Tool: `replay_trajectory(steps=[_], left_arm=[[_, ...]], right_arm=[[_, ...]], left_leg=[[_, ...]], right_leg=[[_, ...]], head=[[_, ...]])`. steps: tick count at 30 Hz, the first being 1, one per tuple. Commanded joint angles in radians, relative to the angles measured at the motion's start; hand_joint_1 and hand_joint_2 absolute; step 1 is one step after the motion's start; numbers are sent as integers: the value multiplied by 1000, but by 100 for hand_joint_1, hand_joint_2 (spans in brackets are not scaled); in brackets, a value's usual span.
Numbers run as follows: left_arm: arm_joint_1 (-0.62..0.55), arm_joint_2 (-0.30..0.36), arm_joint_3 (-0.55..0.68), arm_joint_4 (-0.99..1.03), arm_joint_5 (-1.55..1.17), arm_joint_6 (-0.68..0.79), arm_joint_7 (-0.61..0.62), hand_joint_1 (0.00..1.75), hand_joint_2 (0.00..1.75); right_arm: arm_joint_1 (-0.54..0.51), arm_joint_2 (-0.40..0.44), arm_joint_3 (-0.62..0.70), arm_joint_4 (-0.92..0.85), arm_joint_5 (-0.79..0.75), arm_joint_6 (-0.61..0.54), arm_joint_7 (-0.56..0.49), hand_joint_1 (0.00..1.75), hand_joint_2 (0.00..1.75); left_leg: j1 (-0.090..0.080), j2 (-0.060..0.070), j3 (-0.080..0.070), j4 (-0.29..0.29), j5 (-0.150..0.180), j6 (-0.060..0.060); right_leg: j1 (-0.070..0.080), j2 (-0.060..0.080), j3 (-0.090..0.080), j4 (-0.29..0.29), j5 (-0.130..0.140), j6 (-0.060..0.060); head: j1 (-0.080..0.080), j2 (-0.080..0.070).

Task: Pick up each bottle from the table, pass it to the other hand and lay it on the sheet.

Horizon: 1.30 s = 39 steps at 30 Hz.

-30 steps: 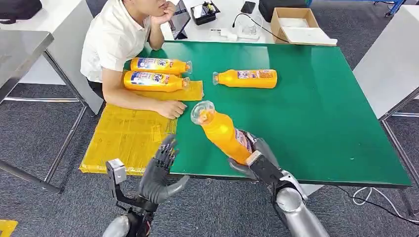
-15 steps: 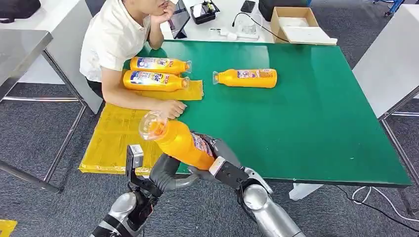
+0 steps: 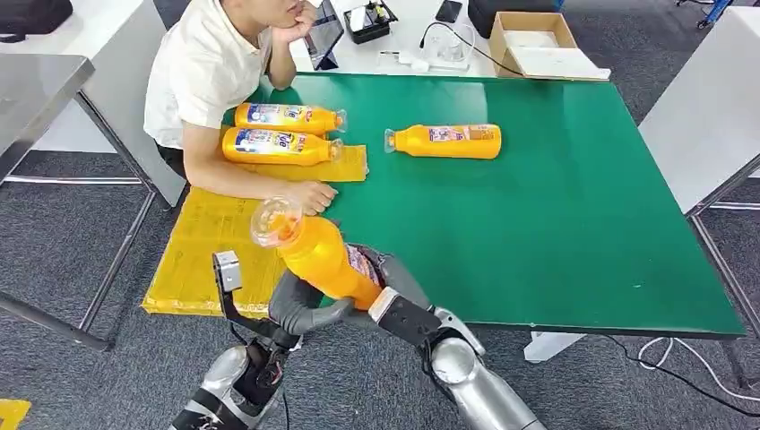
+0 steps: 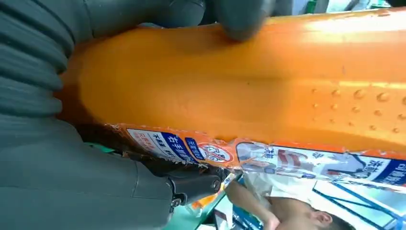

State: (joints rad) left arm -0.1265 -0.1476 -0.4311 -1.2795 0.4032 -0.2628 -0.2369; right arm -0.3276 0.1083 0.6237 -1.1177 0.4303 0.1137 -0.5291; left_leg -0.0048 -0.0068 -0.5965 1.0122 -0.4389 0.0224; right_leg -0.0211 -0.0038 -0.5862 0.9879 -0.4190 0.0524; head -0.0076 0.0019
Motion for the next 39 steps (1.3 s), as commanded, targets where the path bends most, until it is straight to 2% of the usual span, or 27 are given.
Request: replay_trajectory(steps=[1, 2, 9, 10, 12, 16, 17, 18, 23, 25, 26, 32, 37, 38, 39], left_arm=[[28, 38, 9, -76, 94, -81, -1, 0, 175], [38, 39, 11, -93, 95, -81, -2, 0, 175], [44, 42, 1, -109, 61, -56, 8, 0, 175], [39, 43, -5, -98, 32, -26, 10, 0, 175], [31, 40, -13, -82, -11, 8, 14, 0, 175], [22, 38, -33, -49, -10, -15, 14, 3, 175], [22, 39, -34, -47, -10, -15, 13, 51, 175], [20, 42, -38, -44, -17, -17, 13, 175, 175], [0, 46, -52, -21, -53, -15, 8, 175, 175], [-1, 43, -54, -21, -54, -14, 7, 175, 175], [-1, 43, -54, -21, -54, -14, 7, 175, 175], [-1, 40, -74, -17, -94, -16, 5, 175, 175], [3, 28, -54, -2, -23, -55, 13, 175, 175], [11, 26, -45, -3, 2, -63, 15, 175, 175], [35, 20, -31, -17, 26, -62, 17, 175, 175]], right_arm=[[-15, -29, 31, 111, 38, -62, 9, 162, 175], [-12, -32, 26, 116, 45, -71, 10, 168, 175], [-6, -30, 20, 128, 67, -88, 15, 164, 175], [-8, -28, 20, 135, 79, -101, 25, 169, 175], [-9, -24, 18, 142, 88, -110, 36, 168, 175], [-28, -19, 20, 171, 94, -103, 46, 173, 175], [-33, -18, 23, 180, 97, -103, 50, 175, 175], [-40, -17, 26, 187, 103, -103, 54, 173, 175], [-58, -1, 39, 201, 94, -74, 58, 175, 175], [-59, 1, 39, 199, 92, -72, 59, 175, 175], [-59, 1, 39, 199, 92, -72, 59, 175, 175], [-74, 2, 49, 191, 91, -64, 78, 175, 175], [-73, 13, 54, 185, 72, -45, 64, 175, 175], [-59, 15, 57, 174, 67, -43, 52, 161, 175], [-34, 15, 64, 146, 69, -47, 35, 40, 175]], left_leg=[[1, 0, 3, -1, -1, -2], [2, 0, 4, -1, -2, -2], [2, 0, 2, -1, -1, -2], [2, 1, 3, 0, -2, -2], [2, 1, 3, -1, -2, -2], [1, -1, 1, -1, 0, -1], [1, 0, 2, -1, -1, -1], [0, 0, 1, -1, 0, -1], [2, 1, 5, -1, -2, -3], [1, 0, 0, 0, 0, -1], [3, 1, 4, 0, -2, -3], [0, 0, 0, 0, 0, -1], [2, 1, 3, 0, -2, -2], [1, 1, 1, 0, -1, -1], [1, 0, 1, 0, -1, -1]], right_leg=[[2, 0, 4, -2, -1, -2], [2, 1, 5, -2, -1, -3], [2, 0, 3, -1, 0, -2], [2, 1, 4, -1, -1, -3], [2, 1, 4, -2, -1, -3], [1, 0, 1, -1, 0, -1], [1, 0, 3, -1, -1, -2], [1, 0, 1, -1, 0, -1], [3, 1, 5, -2, -1, -4], [1, 0, 1, -1, 0, -2], [3, 1, 5, -1, -1, -4], [0, 0, 0, 0, 0, -1], [2, 1, 3, -1, -1, -3], [1, 1, 1, -1, -1, -2], [1, 1, 1, 0, -1, -2]], head=[[0, 0], [0, 0], [0, 0], [0, 0], [0, 0], [0, 0], [0, 0], [0, 0], [0, 0], [0, 0], [0, 0], [0, 0], [0, 0], [0, 0], [0, 0]])
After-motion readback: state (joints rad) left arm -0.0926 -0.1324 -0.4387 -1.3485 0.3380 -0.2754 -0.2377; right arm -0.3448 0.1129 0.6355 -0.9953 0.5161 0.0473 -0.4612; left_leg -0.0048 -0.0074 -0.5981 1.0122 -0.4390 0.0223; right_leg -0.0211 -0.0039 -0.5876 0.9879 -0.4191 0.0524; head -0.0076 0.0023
